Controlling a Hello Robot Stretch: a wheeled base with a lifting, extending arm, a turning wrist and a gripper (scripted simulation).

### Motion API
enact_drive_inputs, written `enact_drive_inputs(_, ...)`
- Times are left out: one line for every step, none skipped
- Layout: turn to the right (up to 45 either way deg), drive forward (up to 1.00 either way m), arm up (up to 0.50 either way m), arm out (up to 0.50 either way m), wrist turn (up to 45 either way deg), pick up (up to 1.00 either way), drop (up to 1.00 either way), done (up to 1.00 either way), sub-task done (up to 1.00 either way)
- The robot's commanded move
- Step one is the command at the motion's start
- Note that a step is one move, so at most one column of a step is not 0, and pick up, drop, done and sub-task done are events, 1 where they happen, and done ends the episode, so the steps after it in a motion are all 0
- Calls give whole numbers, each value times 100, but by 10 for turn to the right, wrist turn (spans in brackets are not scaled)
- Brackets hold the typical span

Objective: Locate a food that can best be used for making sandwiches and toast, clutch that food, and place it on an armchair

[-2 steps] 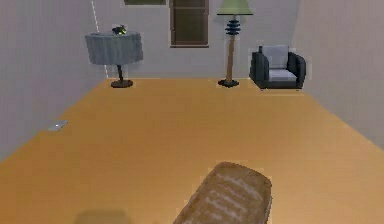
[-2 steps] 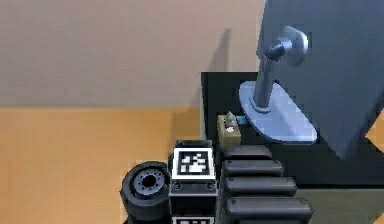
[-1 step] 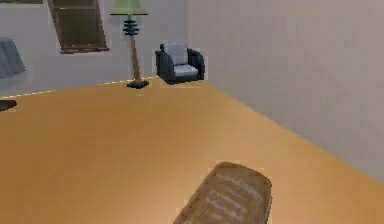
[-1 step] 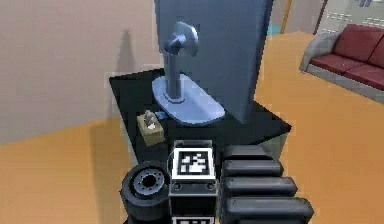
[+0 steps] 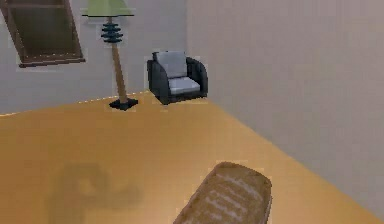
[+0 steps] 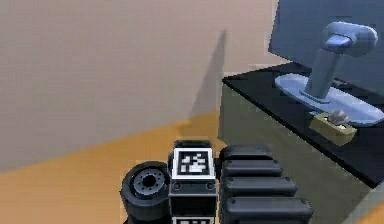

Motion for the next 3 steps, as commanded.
enact_drive_inputs(0,100,0,0,0,0,0,0,0)
enact_drive_inputs(0,100,0,0,0,0,0,0,0)
enact_drive_inputs(30,0,0,0,0,0,0,0,0)
